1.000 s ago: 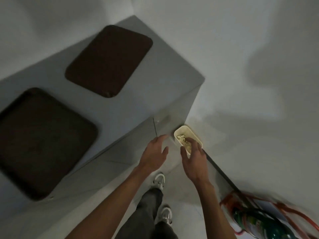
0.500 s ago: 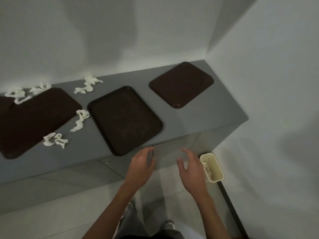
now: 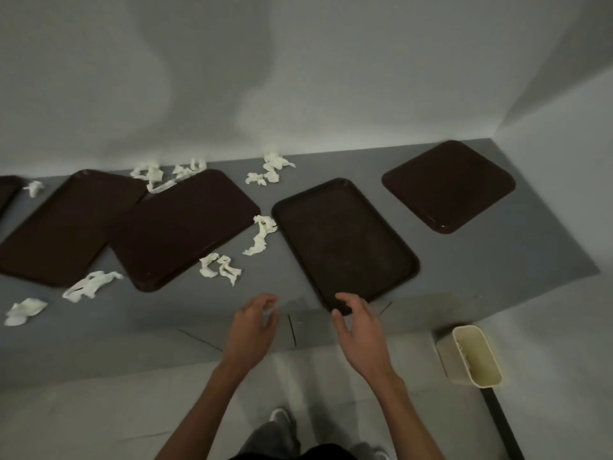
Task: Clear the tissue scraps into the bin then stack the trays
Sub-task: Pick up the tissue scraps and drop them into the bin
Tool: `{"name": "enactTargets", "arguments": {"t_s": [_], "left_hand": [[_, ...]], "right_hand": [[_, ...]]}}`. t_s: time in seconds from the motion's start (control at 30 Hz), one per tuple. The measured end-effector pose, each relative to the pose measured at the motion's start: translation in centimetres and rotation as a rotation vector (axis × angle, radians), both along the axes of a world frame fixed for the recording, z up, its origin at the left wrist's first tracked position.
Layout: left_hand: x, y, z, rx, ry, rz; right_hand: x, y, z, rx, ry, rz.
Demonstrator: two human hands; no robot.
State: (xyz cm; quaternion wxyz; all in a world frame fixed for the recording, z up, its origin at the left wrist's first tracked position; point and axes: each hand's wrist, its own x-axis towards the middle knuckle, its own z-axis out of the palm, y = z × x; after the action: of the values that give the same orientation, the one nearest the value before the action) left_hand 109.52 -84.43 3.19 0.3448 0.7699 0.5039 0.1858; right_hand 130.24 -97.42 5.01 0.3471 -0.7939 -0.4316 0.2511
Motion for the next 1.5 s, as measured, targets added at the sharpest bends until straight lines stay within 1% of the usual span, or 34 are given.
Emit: {"name": "enactTargets", "arguments": {"t_s": [0.2, 0.33, 0.5, 0.6, 0.73, 0.83, 1.0, 1.1, 1.23, 1.37, 1.5], "left_hand": [[-6.5, 6.4, -1.0, 0.033, 0.100, 0.044], [-8.5, 10.6, -1.4, -0.015, 0.184, 0.046], [-8.9, 15.8, -1.8, -0.009, 0.257, 0.034], [-8.2, 18.1, -1.9, 0.002, 0.318, 0.011], [-7.5, 20.2, -2.4, -0.002, 0.446, -0.030], [-7.5, 21.2, -3.0, -0.036, 0.435, -0.034], [-7.2, 21.5, -3.4, -0.078, 0.402, -0.044], [-7.6, 21.7, -4.0, -0.039, 0.353, -0.050], [-8.1, 21.7, -4.9, 0.041, 0.328, -0.090], [-8.7, 21.3, -5.4, 0.070, 0.356, -0.136], [-8.9, 21.7, -5.7, 0.124, 0.483, -0.200]], "right_hand": [[-5.6, 6.4, -0.6, 0.024, 0.024, 0.097], [-7.5, 10.6, -1.1, -0.029, -0.018, 0.215], [-8.6, 16.6, -1.7, -0.125, -0.052, 0.404], [-9.1, 20.3, -2.9, -0.151, -0.085, 0.473], [-10.4, 24.3, -3.8, -0.203, -0.121, 0.545], [-11.3, 26.7, -4.7, -0.233, -0.211, 0.615], [-12.3, 28.4, -7.4, -0.217, -0.117, 0.585], [-12.5, 28.6, -8.4, -0.219, 0.007, 0.516], [-12.9, 28.2, -9.0, -0.251, 0.079, 0.454], [-13.2, 27.4, -8.9, -0.256, -0.023, 0.466], [-12.8, 26.0, -8.9, -0.218, -0.200, 0.456]]}}
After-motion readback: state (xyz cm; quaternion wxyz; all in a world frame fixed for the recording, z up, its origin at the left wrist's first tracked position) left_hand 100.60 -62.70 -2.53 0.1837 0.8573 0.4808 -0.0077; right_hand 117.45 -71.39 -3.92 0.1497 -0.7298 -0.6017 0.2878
